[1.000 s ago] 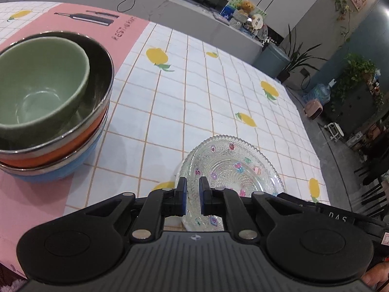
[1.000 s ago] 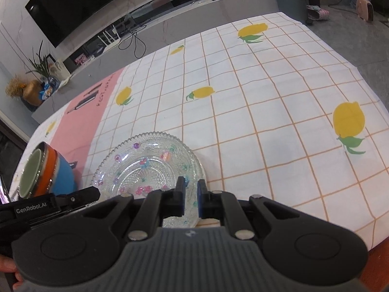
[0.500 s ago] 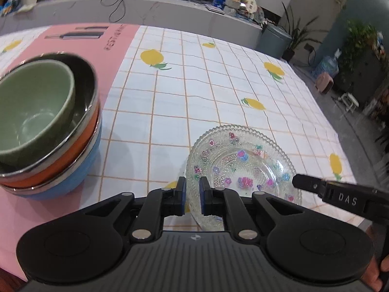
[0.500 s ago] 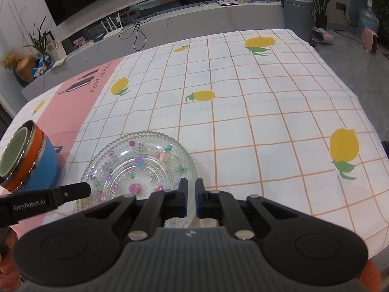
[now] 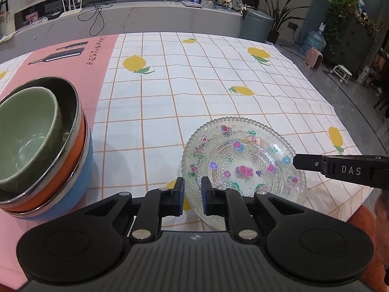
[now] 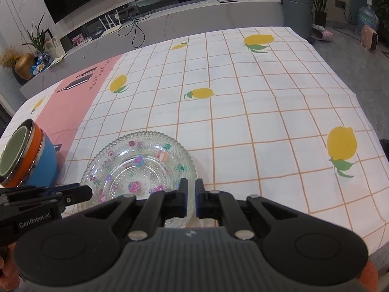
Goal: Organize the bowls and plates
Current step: 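Lower the stacked plates onto the table and open both grippers, then move both grippers to the bowl stack rim and close them on it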
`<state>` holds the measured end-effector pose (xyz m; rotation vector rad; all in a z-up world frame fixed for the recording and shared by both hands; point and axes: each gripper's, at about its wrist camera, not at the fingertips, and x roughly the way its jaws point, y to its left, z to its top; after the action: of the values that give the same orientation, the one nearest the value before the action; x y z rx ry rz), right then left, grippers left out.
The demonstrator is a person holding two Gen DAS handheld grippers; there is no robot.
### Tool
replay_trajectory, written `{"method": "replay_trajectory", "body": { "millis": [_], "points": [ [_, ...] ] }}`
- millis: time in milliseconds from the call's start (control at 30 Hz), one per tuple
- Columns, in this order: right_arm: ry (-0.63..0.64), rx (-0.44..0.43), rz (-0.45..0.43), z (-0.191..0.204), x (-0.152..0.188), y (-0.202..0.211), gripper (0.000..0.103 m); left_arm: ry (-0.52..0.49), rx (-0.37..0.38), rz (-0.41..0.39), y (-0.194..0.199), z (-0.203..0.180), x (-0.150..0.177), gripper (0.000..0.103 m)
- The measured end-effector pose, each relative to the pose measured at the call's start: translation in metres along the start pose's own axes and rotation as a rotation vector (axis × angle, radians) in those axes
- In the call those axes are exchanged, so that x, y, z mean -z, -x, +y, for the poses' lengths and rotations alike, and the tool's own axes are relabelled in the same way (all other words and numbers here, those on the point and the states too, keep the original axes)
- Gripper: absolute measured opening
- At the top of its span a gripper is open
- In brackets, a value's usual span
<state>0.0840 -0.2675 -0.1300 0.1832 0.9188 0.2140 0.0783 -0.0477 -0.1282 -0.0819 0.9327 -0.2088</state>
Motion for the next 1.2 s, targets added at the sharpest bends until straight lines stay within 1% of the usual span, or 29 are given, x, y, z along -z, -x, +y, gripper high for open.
{"method": "replay_trajectory", "body": {
  "millis": [100,167,200,233,267,300,333,400,533,600,633,667,700,733,767,800,833,867,900,933,967,1033,1133,1200],
  "points": [
    [0.007,-0.001,0.004,0.002,0.000,-0.001,0.007,-0.011,-0.010,-0.003,0.001,-0.002,0.000,0.018],
    [-0.003,-0.003,0.005,0.001,0.002,0.000,0.008,-0.035,-0.022,-0.017,0.004,-0.005,0.000,0.030],
    [-0.007,0.005,0.002,0.001,0.002,0.000,0.011,-0.042,-0.024,-0.025,0.006,-0.006,0.000,0.033],
    [-0.009,0.013,-0.001,0.000,0.002,0.002,0.022,-0.045,-0.028,-0.031,0.008,-0.007,0.000,0.038],
    [-0.014,0.025,-0.008,0.000,0.002,0.003,0.036,-0.050,-0.031,-0.040,0.010,-0.008,0.000,0.044],
    [-0.021,0.038,-0.016,-0.001,0.001,0.006,0.040,-0.056,-0.032,-0.050,0.013,-0.009,-0.001,0.046],
    [-0.025,0.047,-0.024,-0.002,0.001,0.008,0.042,-0.061,-0.035,-0.062,0.016,-0.010,-0.001,0.048],
    [-0.034,0.061,-0.035,-0.004,-0.001,0.014,0.044,-0.079,-0.031,-0.088,0.025,-0.014,-0.003,0.049],
    [-0.079,0.080,-0.075,-0.008,-0.003,0.025,0.053,-0.106,0.011,-0.132,0.046,-0.021,-0.011,0.054],
    [-0.084,0.111,-0.095,-0.006,-0.005,0.030,0.056,-0.110,0.035,-0.139,0.056,-0.021,-0.015,0.056],
    [-0.082,0.127,-0.101,-0.005,-0.006,0.032,0.059,-0.110,0.043,-0.139,0.060,-0.021,-0.018,0.056],
    [-0.083,0.139,-0.105,-0.003,-0.008,0.034,0.062,-0.108,0.049,-0.133,0.066,-0.019,-0.021,0.056],
    [-0.085,0.144,-0.109,-0.001,-0.009,0.036,0.063,-0.102,0.048,-0.118,0.069,-0.017,-0.025,0.058],
    [-0.088,0.140,-0.110,0.001,-0.011,0.038,0.065,-0.094,0.042,-0.096,0.072,-0.014,-0.028,0.059],
    [-0.091,0.127,-0.108,0.003,-0.012,0.040,0.072,-0.087,0.041,-0.076,0.074,-0.009,-0.032,0.059],
    [-0.094,0.105,-0.103,0.005,-0.014,0.042,0.077,-0.078,0.047,-0.061,0.078,-0.004,-0.035,0.059],
    [-0.097,0.077,-0.094,0.008,-0.016,0.043,0.086,-0.062,0.057,-0.053,0.082,0.002,-0.038,0.062],
    [-0.098,0.046,-0.085,0.011,-0.019,0.044,0.088,-0.040,0.069,-0.048,0.086,0.009,-0.040,0.070],
    [-0.095,0.020,-0.077,0.015,-0.020,0.046,0.089,-0.016,0.087,-0.046,0.091,0.017,-0.043,0.075],
    [-0.092,0.001,-0.070,0.020,-0.022,0.046,0.089,0.006,0.105,-0.053,0.097,0.024,-0.044,0.083],
    [-0.086,-0.012,-0.064,0.025,-0.024,0.047,0.090,0.022,0.121,-0.063,0.103,0.031,-0.046,0.089],
    [-0.071,-0.029,-0.055,0.037,-0.028,0.048,0.091,0.033,0.126,-0.091,0.114,0.044,-0.050,0.091],
    [-0.058,-0.063,-0.033,0.055,-0.035,0.045,0.094,0.031,0.069,-0.128,0.128,0.061,-0.056,0.095],
    [-0.056,-0.087,-0.008,0.068,-0.039,0.042,0.096,0.043,0.032,-0.143,0.133,0.075,-0.060,0.095]
  ]
}}
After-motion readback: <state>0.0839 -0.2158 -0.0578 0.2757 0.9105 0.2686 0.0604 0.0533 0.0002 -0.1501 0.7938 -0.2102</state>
